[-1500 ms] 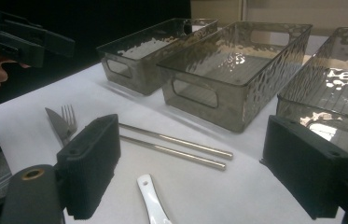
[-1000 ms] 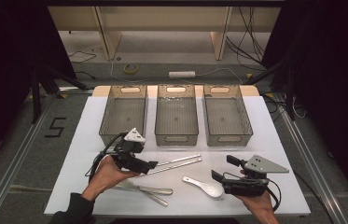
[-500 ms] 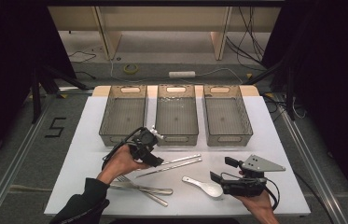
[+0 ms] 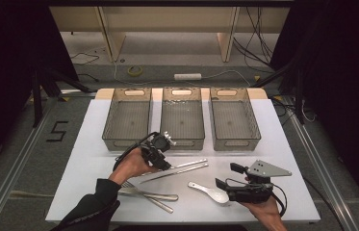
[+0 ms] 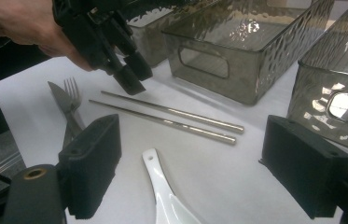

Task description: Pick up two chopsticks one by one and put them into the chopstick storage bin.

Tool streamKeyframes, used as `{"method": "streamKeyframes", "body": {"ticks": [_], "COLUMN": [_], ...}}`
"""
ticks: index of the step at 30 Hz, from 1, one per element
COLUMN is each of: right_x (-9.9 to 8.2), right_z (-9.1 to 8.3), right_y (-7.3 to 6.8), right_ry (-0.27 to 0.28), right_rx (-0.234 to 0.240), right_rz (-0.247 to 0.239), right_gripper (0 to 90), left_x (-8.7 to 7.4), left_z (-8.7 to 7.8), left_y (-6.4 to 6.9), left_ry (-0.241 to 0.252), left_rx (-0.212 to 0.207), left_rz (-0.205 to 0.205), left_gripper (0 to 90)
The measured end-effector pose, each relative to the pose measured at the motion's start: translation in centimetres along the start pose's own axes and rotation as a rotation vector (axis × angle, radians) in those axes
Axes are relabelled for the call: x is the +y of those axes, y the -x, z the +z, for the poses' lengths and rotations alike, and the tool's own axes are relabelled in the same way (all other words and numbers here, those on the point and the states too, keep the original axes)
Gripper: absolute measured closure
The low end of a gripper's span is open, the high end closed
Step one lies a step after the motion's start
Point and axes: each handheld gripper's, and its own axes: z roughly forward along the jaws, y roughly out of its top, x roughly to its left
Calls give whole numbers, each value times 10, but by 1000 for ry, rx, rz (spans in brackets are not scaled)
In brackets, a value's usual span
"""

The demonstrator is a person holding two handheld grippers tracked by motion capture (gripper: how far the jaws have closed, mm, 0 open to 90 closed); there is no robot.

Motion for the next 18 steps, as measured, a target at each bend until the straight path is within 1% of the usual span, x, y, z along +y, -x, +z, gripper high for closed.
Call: {"method": "streamKeyframes", "body": {"ticks": [2,7,9,12,14,18], "right_x": [0,0,0,0,0,0], "right_z": [1,1,1,1,1,1], "right_y": [0,0,0,-1,-1,-1], "right_ry": [-6,-6,-6,-7,-9,-11], "right_rx": [2,4,5,7,7,7], "right_rz": [-1,-2,0,-3,-2,-5], "right_gripper": [206,207,207,208,209,210], "left_x": [2,6,6,7,7,8], "left_z": [3,11,14,16,16,20], "left_y": [0,4,5,6,6,7], "left_ry": [-5,-39,-57,-68,-78,-89], "left_rx": [-8,-29,-27,-21,-22,-18], "left_rz": [1,28,33,37,53,55], "left_gripper": [588,631,648,664,680,706]}}
